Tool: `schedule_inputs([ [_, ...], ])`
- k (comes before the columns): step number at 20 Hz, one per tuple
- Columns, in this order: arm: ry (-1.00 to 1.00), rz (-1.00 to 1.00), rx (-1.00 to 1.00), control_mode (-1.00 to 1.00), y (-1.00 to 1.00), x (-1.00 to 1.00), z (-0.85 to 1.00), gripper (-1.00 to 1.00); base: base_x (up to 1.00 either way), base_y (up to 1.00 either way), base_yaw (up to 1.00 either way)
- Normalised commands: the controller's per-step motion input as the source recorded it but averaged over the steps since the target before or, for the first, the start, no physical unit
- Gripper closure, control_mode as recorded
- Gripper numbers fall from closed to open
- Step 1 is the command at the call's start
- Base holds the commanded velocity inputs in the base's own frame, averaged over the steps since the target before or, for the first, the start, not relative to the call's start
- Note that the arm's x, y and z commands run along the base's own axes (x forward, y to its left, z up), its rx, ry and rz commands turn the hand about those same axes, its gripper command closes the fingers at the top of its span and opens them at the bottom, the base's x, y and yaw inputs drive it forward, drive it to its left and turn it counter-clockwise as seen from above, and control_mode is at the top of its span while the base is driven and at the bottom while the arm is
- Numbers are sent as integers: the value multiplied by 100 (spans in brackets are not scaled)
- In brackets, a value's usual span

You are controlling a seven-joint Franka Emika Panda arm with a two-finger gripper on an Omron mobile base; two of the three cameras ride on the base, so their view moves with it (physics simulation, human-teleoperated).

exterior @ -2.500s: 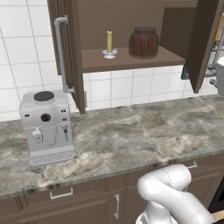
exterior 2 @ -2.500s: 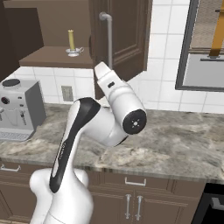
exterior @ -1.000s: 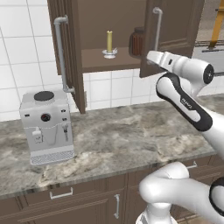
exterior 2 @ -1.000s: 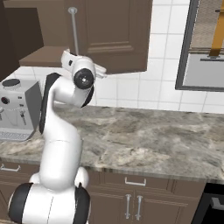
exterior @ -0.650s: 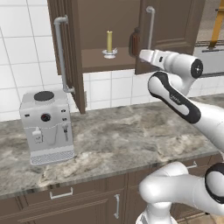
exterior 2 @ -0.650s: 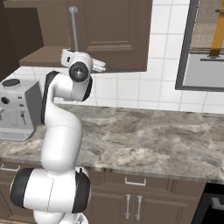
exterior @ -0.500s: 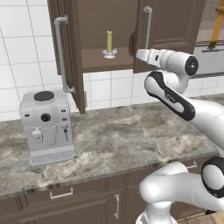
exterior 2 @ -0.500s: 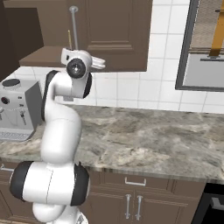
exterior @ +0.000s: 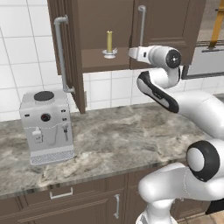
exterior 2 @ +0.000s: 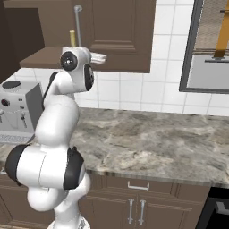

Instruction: Pick the candle and jar from the dining table and place them in the open cabinet. Close the cabinet after placing the objects.

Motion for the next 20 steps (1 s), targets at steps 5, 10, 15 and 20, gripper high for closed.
schedule_inputs([
  [5,3,-13,-12,-100,0,42,-16,-100,0,0,0],
  [10,1,-11,-8,-100,7,17,-8,-100,0,0,0],
  [15,-4,-6,-8,-100,10,-66,14,-100,0,0,0],
  [20,-8,-1,-12,-100,2,-76,25,-100,0,0,0],
])
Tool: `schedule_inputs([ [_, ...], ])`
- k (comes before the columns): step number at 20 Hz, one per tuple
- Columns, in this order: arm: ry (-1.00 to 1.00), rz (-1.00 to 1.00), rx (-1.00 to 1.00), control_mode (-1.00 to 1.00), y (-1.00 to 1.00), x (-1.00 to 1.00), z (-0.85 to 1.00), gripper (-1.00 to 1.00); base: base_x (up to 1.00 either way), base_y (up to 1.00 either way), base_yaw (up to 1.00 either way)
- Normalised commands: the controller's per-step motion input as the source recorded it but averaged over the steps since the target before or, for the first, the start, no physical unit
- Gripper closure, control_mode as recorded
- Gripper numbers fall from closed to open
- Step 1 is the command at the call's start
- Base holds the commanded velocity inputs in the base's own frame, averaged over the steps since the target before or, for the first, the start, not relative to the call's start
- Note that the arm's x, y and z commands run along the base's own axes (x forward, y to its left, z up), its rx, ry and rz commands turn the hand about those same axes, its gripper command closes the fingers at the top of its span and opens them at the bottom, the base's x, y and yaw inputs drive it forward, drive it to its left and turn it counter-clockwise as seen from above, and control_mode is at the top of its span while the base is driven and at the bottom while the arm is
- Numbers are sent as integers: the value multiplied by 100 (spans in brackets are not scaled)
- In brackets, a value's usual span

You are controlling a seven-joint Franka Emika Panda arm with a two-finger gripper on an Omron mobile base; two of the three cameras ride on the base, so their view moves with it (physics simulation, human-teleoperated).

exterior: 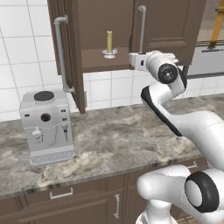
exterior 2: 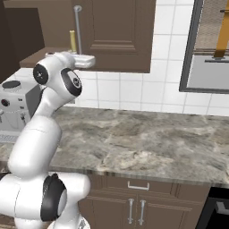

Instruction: Pick the candle and jar from the dining table and place them in the open cabinet. Close the cabinet after placing the objects.

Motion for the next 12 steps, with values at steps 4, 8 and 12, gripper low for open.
schedule_inputs([
  [4,-6,0,-9,-100,0,-91,5,-100,0,0,0],
  [8,-1,0,-2,-100,0,-77,0,-100,0,0,0],
  [12,1,0,0,-100,0,-60,0,-100,0,0,0],
])
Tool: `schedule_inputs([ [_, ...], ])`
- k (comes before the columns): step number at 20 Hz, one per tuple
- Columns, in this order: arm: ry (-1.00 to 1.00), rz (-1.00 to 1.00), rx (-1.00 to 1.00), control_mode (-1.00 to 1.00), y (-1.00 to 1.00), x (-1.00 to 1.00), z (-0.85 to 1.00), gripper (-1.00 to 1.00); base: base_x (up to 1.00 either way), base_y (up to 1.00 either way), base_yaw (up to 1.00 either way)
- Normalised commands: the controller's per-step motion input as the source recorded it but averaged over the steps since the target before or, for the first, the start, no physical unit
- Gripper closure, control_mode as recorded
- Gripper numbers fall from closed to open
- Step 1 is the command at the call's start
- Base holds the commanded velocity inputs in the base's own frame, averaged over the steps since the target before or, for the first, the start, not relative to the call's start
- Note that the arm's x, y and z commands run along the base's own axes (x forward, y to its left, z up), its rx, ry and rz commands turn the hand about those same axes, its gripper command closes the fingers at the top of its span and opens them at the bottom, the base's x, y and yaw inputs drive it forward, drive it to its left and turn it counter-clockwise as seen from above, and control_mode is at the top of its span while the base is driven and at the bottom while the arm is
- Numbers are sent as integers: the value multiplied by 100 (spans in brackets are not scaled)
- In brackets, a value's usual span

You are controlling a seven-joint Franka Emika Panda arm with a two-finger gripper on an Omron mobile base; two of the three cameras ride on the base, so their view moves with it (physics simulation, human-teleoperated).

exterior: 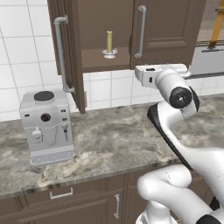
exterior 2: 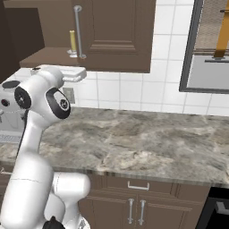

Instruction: Pick the candle and jar from the dining table and place them in the open cabinet. Close the cabinet after placing the objects.

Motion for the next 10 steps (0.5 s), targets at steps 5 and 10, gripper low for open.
schedule_inputs([
  [5,5,0,0,-100,0,-57,-1,-100,0,0,0],
  [10,10,0,1,-100,0,-56,-3,-100,0,0,0],
])
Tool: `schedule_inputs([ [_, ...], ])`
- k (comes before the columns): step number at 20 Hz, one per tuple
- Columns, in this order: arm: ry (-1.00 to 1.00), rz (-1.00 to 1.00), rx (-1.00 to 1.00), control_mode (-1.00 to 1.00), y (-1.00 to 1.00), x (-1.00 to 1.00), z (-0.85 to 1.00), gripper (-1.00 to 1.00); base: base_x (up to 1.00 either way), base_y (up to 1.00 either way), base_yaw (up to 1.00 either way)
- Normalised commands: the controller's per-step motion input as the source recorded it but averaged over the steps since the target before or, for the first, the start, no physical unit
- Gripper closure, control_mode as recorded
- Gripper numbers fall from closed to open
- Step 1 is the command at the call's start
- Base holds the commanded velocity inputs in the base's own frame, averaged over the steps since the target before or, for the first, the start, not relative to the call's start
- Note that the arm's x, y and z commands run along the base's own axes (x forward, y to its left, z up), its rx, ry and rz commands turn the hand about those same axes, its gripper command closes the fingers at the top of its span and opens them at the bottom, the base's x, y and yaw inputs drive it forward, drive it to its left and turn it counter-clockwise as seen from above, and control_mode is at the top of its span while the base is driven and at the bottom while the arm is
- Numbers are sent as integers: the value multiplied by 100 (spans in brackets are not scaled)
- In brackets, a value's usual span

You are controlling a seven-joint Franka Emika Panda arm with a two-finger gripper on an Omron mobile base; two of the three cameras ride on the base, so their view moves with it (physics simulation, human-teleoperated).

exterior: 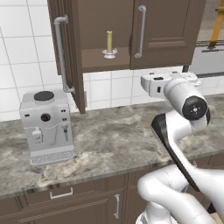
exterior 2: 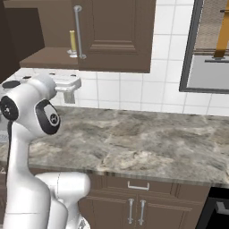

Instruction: Pick the candle and jar from the dining table and place them in the open cabinet. Close the cabinet after placing the objects.

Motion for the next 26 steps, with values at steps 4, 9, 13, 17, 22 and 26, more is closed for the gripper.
schedule_inputs([
  [4,13,0,3,-100,0,-56,0,-100,0,0,0],
  [9,17,0,4,-100,0,-52,0,-100,0,0,0],
  [13,13,0,0,-100,12,-53,-1,-100,0,0,0],
  [17,12,0,0,-100,26,-53,-4,-100,0,0,0],
  [22,8,0,-7,-100,30,-53,-4,-100,0,0,0],
  [26,5,0,-7,-100,22,-58,0,-100,0,0,0],
])
